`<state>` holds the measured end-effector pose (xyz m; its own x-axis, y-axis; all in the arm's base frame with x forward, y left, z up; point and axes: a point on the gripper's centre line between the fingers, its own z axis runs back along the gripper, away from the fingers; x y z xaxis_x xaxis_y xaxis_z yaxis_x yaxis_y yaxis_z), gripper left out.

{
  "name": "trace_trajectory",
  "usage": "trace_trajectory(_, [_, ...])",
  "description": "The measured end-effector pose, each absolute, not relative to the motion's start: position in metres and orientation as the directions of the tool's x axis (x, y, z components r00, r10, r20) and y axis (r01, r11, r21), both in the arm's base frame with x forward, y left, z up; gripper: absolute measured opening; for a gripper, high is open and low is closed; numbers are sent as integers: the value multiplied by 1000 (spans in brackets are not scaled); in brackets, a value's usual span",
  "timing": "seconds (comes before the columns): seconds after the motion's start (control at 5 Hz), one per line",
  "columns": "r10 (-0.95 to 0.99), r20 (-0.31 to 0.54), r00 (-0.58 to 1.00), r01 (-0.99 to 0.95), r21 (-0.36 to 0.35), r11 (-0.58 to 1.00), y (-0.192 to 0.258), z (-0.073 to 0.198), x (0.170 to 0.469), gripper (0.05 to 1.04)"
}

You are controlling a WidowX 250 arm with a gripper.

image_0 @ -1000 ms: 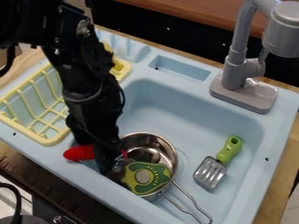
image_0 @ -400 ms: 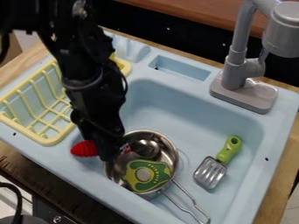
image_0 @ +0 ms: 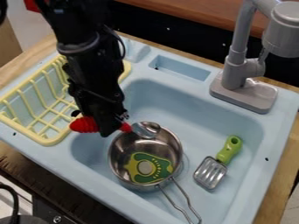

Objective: Put the red object in the left side of the sink

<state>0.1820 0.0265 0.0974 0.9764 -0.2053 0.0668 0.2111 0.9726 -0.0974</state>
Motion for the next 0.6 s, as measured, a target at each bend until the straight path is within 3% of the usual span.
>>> trace_trajectory(0.4, [-187, 94, 978, 198, -139, 970, 30, 113, 177, 389])
trace_trajectory(0.6, [-83, 213, 973, 117, -153, 981, 44, 124, 177, 389])
